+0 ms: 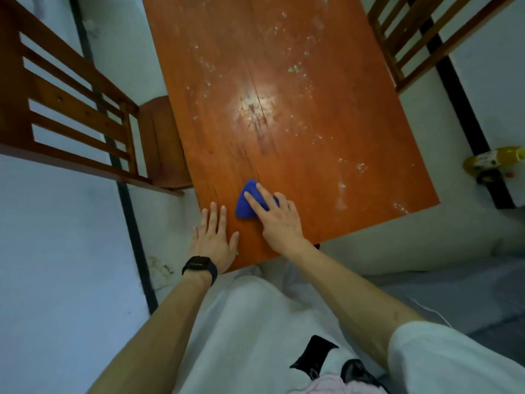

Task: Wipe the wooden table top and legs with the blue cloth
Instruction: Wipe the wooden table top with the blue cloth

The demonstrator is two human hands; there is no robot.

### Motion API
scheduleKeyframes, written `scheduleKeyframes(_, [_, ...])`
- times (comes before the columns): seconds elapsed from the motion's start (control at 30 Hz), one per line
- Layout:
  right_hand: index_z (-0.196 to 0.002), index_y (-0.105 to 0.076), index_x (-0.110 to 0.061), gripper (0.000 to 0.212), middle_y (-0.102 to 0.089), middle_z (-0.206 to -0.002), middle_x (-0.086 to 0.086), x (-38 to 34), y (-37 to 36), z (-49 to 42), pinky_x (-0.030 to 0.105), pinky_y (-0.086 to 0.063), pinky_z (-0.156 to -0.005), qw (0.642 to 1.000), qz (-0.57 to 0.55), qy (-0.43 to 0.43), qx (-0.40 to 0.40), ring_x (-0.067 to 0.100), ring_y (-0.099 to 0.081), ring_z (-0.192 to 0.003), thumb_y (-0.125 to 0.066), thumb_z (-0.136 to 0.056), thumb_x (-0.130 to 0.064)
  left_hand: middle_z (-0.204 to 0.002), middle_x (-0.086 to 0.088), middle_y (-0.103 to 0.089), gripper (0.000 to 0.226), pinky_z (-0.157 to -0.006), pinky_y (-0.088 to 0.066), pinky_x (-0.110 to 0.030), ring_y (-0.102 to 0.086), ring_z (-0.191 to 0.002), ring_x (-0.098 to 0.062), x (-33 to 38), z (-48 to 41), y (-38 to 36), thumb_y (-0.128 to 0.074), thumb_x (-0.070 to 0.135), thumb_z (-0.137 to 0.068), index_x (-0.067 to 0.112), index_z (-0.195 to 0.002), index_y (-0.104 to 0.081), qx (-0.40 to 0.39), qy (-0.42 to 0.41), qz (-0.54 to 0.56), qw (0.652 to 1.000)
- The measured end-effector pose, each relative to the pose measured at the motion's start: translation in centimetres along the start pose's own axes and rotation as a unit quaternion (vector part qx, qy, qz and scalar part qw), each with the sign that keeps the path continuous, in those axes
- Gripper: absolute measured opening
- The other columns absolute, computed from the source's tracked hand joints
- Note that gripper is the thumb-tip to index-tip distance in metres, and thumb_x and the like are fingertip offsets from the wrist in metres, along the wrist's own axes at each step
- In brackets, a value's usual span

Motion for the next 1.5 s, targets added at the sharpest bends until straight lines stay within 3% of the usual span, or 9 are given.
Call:
scheduleKeyframes(0.3, [-0.156, -0.021, -0.023, 0.077, -0.022, -0.159, 0.013, 23.2, 4.9, 8.6, 0.043, -0.037, -0.098, 0.915, -0.084, -0.384, 0.094, 0.042, -0.038, -0.117, -0.05, -0.086, -0.005, -0.163, 0.0, 0.019, 0.074, -0.12, 0.003, -0.052, 0.013, -0.151, -0.024, 12.4, -0.6, -1.1, -0.029, 0.06, -0.098, 0.033, -0.156, 0.01, 0.035, -0.047, 0.011, 0.998])
scheduleKeyframes(0.4, [-0.152, -0.034, -0.017, 0.072, -0.034, -0.154, 0.018, 20.9, 4.4, 7.6, 0.047, -0.041, -0.095, 0.948, -0.07, -0.28, 0.137, 0.043, -0.046, -0.11, -0.05, -0.083, -0.005, -0.162, 0.0, 0.025, 0.076, -0.121, 0.001, -0.054, 0.018, -0.15, -0.027, 16.9, -1.4, -2.8, -0.03, 0.062, -0.097, 0.037, -0.154, 0.013, 0.0, -0.05, 0.002, 0.999])
scheduleKeyframes(0.57, [-0.152, -0.028, -0.032, 0.085, -0.026, -0.16, 0.004, 16.5, 0.5, 8.4, 0.043, -0.045, -0.084, 0.998, -0.03, -0.038, 0.03, 0.036, -0.044, -0.115, -0.063, -0.078, -0.01, -0.15, -0.002, 0.046, 0.101, -0.118, 0.01, -0.055, 0.034, -0.143, -0.03, 18.1, -2.0, -4.8, -0.026, 0.088, -0.08, 0.039, -0.144, 0.035, -0.054, 0.003, -0.053, 0.997])
scheduleKeyframes(0.8, [-0.155, -0.025, -0.026, 0.081, -0.025, -0.159, 0.013, 36.1, 4.4, 14.9, 0.049, -0.038, -0.098, 0.924, -0.072, -0.366, 0.085, 0.045, -0.043, -0.113, -0.056, -0.084, -0.003, -0.144, -0.002, 0.054, 0.109, -0.118, 0.011, -0.054, 0.037, -0.141, -0.031, 18.8, -1.8, -4.4, -0.026, 0.092, -0.072, 0.04, -0.136, 0.045, -0.097, 0.027, -0.088, 0.991])
scheduleKeyframes(0.9, [-0.156, -0.02, -0.022, 0.076, -0.021, -0.16, 0.014, 37.1, 6.7, 13.8, 0.047, -0.036, -0.101, 0.904, -0.106, -0.395, 0.127, 0.044, -0.04, -0.118, -0.052, -0.09, -0.004, -0.14, -0.001, 0.057, 0.11, -0.12, 0.009, -0.054, 0.038, -0.14, -0.03, 18.8, -1.8, -4.2, -0.023, 0.093, -0.07, 0.038, -0.137, 0.045, -0.107, 0.036, -0.104, 0.988])
scheduleKeyframes(1.2, [-0.153, -0.027, -0.034, 0.089, -0.025, -0.16, 0.004, 24.1, 3.3, 8.4, 0.042, -0.045, -0.082, 0.999, -0.048, -0.014, 0.005, 0.035, -0.044, -0.115, -0.062, -0.077, -0.003, -0.129, 0.003, 0.061, 0.111, -0.119, 0.004, -0.055, 0.034, -0.143, -0.031, 19.3, -1.9, -3.9, -0.036, 0.089, -0.074, 0.043, -0.125, 0.051, -0.126, 0.06, -0.093, 0.986])
scheduleKeyframes(1.3, [-0.151, -0.035, -0.03, 0.086, -0.035, -0.155, 0.01, 30.9, 4.5, 9.3, 0.042, -0.046, -0.083, 0.989, -0.027, -0.13, 0.064, 0.039, -0.049, -0.107, -0.06, -0.074, -0.002, -0.131, 0.003, 0.062, 0.111, -0.12, 0.004, -0.056, 0.035, -0.142, -0.031, 19.1, -1.9, -4.0, -0.036, 0.089, -0.075, 0.043, -0.125, 0.052, -0.122, 0.058, -0.092, 0.987])
scheduleKeyframes(1.43, [-0.156, -0.02, -0.023, 0.073, -0.022, -0.16, 0.015, 39.6, 7.5, 10.3, 0.048, -0.033, -0.106, 0.915, -0.1, -0.385, 0.074, 0.045, -0.037, -0.129, -0.046, -0.09, -0.007, -0.14, 0.001, 0.057, 0.111, -0.119, 0.006, -0.057, 0.037, -0.141, -0.03, 18.6, -2.0, -4.3, -0.036, 0.088, -0.076, 0.042, -0.129, 0.05, -0.105, 0.047, -0.079, 0.99])
scheduleKeyframes(1.5, [-0.155, -0.022, -0.019, 0.071, -0.023, -0.159, 0.014, 38.3, 8.6, 9.5, 0.048, -0.033, -0.106, 0.907, -0.115, -0.389, 0.11, 0.044, -0.036, -0.129, -0.049, -0.091, -0.005, -0.14, 0.002, 0.057, 0.111, -0.118, 0.007, -0.057, 0.039, -0.14, -0.029, 18.3, -2.1, -4.6, -0.035, 0.089, -0.074, 0.042, -0.133, 0.047, -0.089, 0.038, -0.069, 0.993])
Point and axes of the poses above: each hand's wrist, its own z-axis away from the middle knuckle, its own y-axis out of the back of the hand, x = y × z, the point moved 4 cm from there along -z, towards the middle knuckle
